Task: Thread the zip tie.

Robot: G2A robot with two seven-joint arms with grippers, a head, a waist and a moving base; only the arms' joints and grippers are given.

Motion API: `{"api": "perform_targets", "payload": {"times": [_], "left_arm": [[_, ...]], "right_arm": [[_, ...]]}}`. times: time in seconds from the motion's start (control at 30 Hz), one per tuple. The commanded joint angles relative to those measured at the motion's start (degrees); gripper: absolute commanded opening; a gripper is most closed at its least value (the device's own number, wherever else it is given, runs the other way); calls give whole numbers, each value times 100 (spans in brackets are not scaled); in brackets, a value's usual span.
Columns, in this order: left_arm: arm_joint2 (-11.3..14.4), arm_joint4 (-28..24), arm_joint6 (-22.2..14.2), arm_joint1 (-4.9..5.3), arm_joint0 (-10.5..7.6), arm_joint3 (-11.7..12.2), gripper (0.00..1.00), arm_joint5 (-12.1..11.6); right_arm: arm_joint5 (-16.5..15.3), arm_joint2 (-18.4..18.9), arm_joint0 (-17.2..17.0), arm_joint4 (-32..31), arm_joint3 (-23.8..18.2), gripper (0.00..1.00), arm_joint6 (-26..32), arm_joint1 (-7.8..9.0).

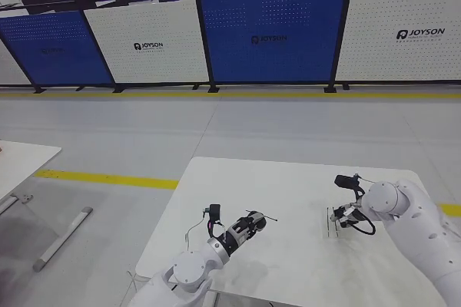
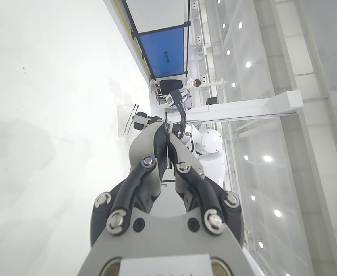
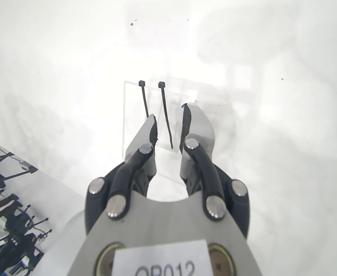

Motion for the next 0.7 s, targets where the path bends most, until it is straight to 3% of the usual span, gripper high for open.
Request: {"api": "perform_targets", "payload": {"times": [0.0, 0.33, 0.43, 0.53, 0.67], "left_arm": [[0, 0, 0, 0, 0, 0, 0, 0], [0, 0, 0, 0, 0, 0, 0, 0], [0, 0, 0, 0, 0, 0, 0, 0], [0, 0, 0, 0, 0, 0, 0, 0], [0, 0, 0, 0, 0, 0, 0, 0]], "right_arm": [[-21, -33, 35, 9, 111, 23, -20, -46], [-108, -176, 184, 17, 545, 21, -80, -265], [-125, -203, 226, 11, 655, 16, -93, -321], [-141, -218, 262, -4, 751, 0, -106, -368], [-166, -221, 291, -45, 820, 0, -110, -405]]}}
